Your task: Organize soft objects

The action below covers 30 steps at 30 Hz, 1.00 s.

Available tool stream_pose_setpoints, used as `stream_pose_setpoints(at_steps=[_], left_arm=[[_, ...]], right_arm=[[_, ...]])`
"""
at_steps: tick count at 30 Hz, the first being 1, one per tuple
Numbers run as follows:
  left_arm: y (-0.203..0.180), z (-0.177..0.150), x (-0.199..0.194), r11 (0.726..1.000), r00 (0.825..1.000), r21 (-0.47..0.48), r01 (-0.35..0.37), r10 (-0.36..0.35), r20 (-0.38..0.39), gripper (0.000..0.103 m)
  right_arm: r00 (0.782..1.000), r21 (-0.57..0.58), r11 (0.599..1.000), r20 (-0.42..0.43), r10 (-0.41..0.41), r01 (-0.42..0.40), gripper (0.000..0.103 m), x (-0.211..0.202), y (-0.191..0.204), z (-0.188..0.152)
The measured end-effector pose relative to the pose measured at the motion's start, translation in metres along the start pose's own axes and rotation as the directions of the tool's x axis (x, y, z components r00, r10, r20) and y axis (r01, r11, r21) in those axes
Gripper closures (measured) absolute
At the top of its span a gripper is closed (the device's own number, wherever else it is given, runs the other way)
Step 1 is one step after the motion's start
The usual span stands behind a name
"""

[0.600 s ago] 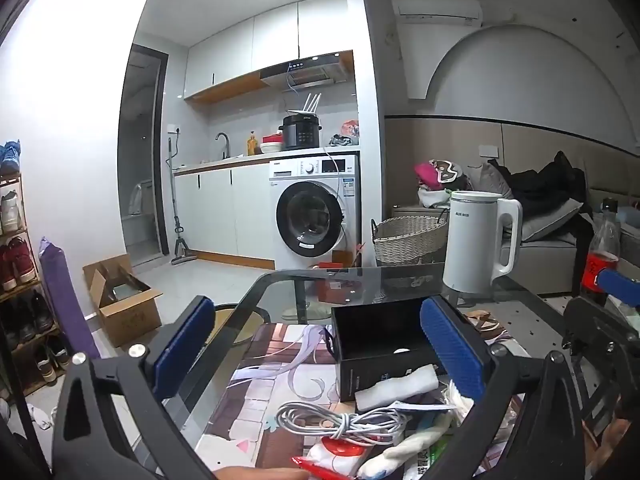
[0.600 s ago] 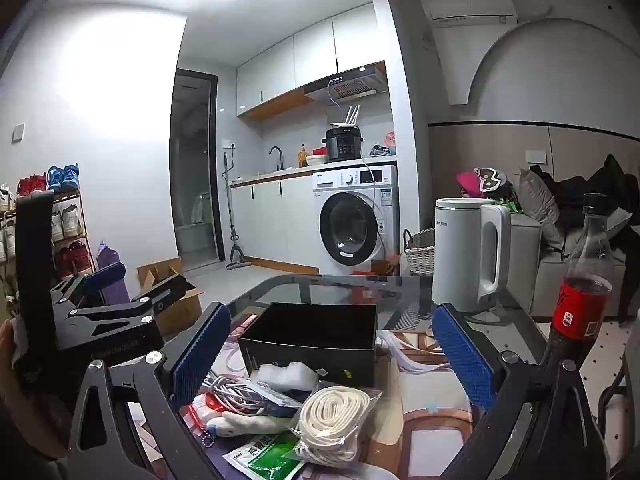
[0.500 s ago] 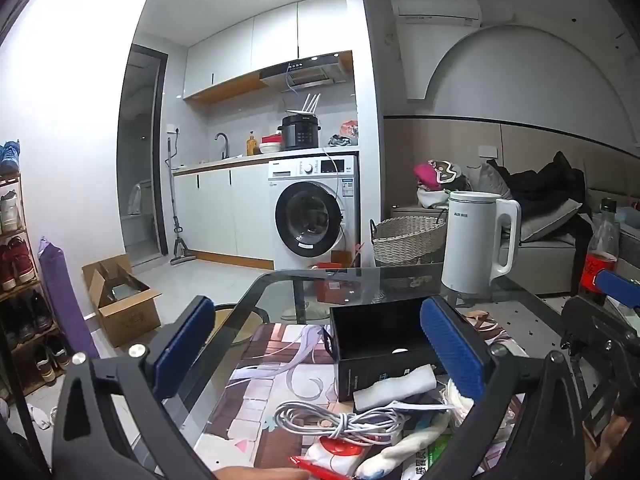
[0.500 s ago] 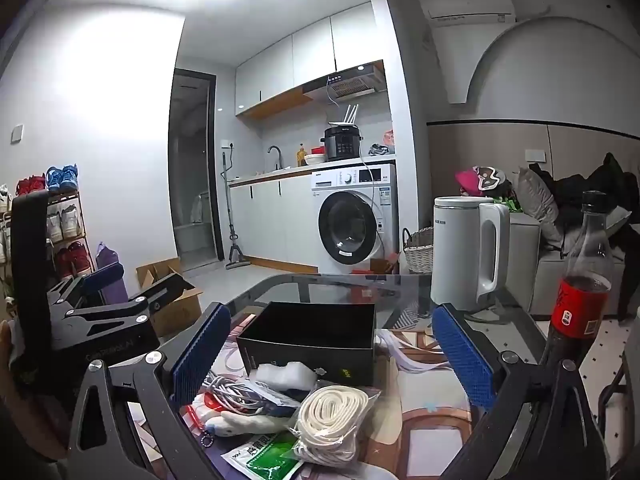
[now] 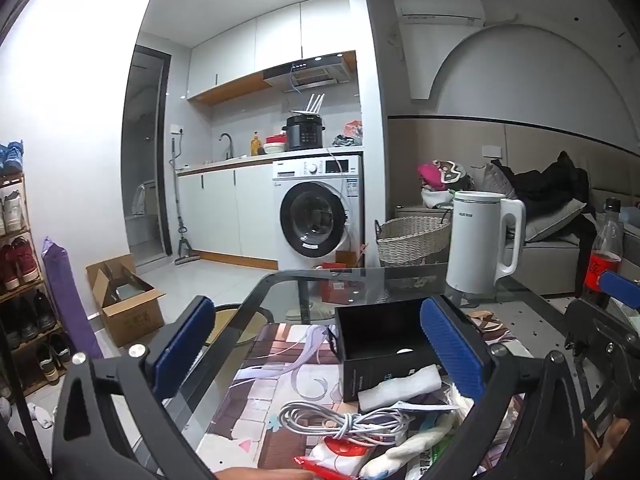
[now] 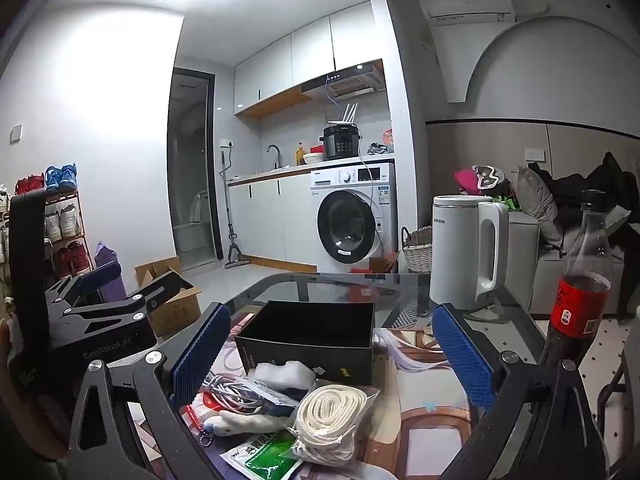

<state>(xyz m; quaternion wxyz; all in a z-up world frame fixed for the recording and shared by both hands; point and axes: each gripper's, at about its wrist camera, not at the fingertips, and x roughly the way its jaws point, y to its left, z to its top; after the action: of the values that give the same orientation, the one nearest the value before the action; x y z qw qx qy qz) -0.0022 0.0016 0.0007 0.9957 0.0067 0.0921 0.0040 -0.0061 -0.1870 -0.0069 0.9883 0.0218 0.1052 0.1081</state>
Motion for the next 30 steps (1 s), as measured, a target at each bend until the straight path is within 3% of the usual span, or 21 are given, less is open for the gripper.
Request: stream_pose_setpoints(at_steps=[23, 30], left_arm=[[0.004, -0.005, 0.011, 0.999, 0.997, -0.045, 0.003, -0.006, -0.082, 0.0], [0.002, -0.006, 0.01, 0.999, 0.997, -0.033, 0.01, -0.012, -0.076, 0.0]], right_arm=[[1.0, -0.014, 1.0, -0.005, -0.022, 0.022, 0.0, 0.0, -0.002, 0.001], [1.0, -0.025, 0.999, -0.016, -0.023, 0.022, 0.0, 0.005, 0.0, -0.002]])
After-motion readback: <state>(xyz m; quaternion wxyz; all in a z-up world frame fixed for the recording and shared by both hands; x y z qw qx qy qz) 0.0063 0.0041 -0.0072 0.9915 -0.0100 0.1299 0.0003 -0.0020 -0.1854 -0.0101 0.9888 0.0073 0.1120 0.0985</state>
